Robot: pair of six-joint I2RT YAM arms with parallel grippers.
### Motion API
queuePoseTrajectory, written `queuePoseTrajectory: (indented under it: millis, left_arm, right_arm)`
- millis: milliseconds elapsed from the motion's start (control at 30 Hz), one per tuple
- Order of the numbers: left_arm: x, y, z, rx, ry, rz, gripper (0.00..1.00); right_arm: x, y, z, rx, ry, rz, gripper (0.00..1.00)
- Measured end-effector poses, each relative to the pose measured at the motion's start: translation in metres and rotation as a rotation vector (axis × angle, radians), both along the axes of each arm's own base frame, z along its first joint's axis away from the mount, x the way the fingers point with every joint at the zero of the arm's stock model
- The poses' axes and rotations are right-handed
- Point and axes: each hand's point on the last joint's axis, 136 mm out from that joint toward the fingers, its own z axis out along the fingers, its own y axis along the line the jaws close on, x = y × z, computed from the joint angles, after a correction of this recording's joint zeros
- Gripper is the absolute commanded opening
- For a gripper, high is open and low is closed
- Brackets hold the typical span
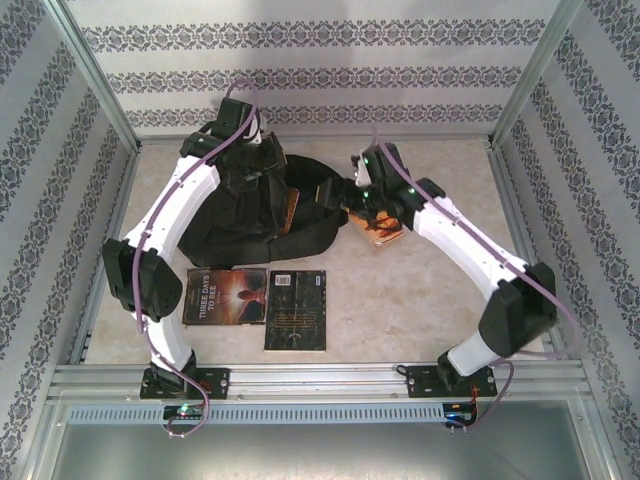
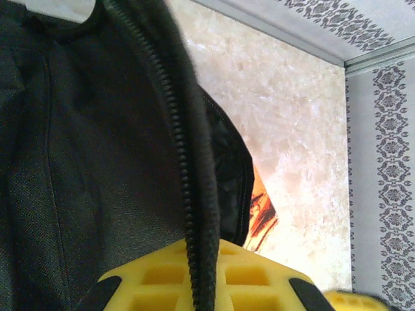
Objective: Pack the student bag
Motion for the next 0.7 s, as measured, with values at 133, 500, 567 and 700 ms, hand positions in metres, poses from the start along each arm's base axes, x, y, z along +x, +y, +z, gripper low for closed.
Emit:
queuePoseTrajectory:
  millis: [133, 500, 567, 700]
  left_arm:
    - [0.004, -0.001, -0.012, 0.002, 0.029, 0.009, 0.00]
    - [0.008, -0.001, -0.013, -0.008, 0.027, 0.035, 0.00]
    - [0.009, 0.001, -0.015, 0.002, 0.028, 0.046, 0.00]
    - [0.010, 0.003, -0.016, 0.013, 0.029, 0.058, 0.00]
  right_arm:
    - [-0.018, -0.054, -0.048, -0.069, 0.112, -0.138, 0.82]
    - [0.011, -0.134, -0.136, -0.053, 0.440, -0.475, 0.84]
    - [0.048, -0.133, -0.127, -0.095, 0.395, -0.443, 0.86]
    - [0.118, -0.136, -0.112, -0.198, 0.259, -0.370, 0.88]
